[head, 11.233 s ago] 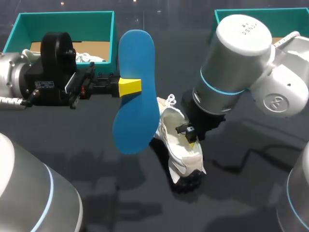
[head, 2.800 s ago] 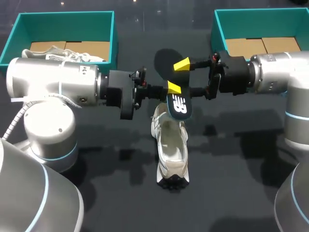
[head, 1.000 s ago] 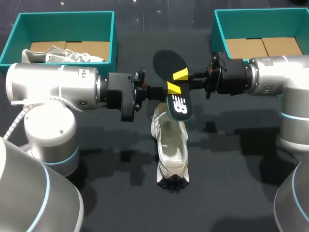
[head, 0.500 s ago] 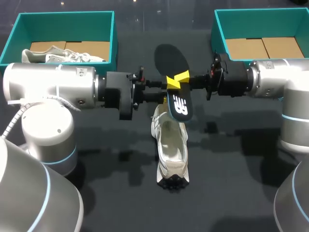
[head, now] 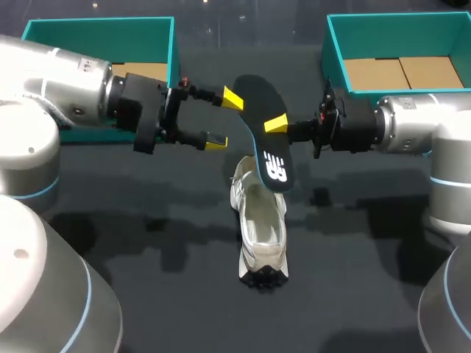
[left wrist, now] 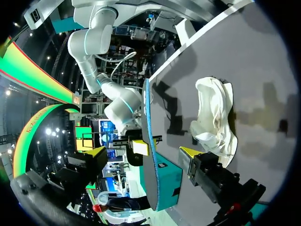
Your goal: Take the shoe out of the shoebox, open the shoe tongue, remove and reinsert the insole, then place the shoe into the shoebox
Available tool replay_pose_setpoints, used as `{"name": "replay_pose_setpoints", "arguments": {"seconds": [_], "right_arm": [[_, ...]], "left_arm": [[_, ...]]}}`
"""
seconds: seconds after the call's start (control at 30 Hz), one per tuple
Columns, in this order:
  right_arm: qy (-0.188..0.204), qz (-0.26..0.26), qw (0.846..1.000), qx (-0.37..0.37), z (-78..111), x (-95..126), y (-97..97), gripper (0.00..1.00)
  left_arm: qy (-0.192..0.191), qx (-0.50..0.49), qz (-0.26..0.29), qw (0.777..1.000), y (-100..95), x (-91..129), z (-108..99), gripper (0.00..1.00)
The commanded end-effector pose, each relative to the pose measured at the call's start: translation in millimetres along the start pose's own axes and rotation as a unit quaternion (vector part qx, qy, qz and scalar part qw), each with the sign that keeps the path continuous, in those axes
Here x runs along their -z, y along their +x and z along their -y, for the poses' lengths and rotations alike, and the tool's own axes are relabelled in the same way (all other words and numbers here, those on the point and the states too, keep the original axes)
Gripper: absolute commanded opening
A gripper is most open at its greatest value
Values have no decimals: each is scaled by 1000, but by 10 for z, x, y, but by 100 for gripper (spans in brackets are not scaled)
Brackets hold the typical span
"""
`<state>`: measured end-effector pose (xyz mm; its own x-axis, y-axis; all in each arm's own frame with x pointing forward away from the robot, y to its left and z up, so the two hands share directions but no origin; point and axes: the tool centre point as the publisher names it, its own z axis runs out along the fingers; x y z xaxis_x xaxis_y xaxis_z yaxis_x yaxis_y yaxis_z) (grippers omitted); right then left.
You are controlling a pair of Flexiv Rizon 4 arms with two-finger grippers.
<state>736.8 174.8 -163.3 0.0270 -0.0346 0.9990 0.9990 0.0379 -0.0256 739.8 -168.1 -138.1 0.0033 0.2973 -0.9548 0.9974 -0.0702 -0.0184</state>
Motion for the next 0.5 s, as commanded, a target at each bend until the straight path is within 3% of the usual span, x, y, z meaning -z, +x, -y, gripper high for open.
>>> {"name": "replay_pose_setpoints", "arguments": {"seconds": [0.03, 0.2, 0.33, 0.4, 0.47, 0.5], "right_arm": [[1, 1, 1000, 0, -4, -8, -10, 0], [1, 1, 1000, 0, -4, -8, -10, 0], [9, 5, 1000, -6, 26, -45, -111, 0], [10, 5, 1000, -8, 54, -52, -161, 0], [8, 9, 1000, -13, 77, -56, -203, 0], [8, 10, 1000, -14, 84, -58, -219, 0]], "left_arm": [[17, 0, -14, 1000, -24, 82, -25, 100], [17, 0, -14, 1000, -24, 82, -25, 100], [10, 7, -64, 998, -138, 202, -168, 100], [12, 15, -123, 992, -184, 243, -259, 100], [34, 37, -220, 974, -224, 242, -375, 100], [15, 24, -256, 966, -242, 251, -426, 100]]}}
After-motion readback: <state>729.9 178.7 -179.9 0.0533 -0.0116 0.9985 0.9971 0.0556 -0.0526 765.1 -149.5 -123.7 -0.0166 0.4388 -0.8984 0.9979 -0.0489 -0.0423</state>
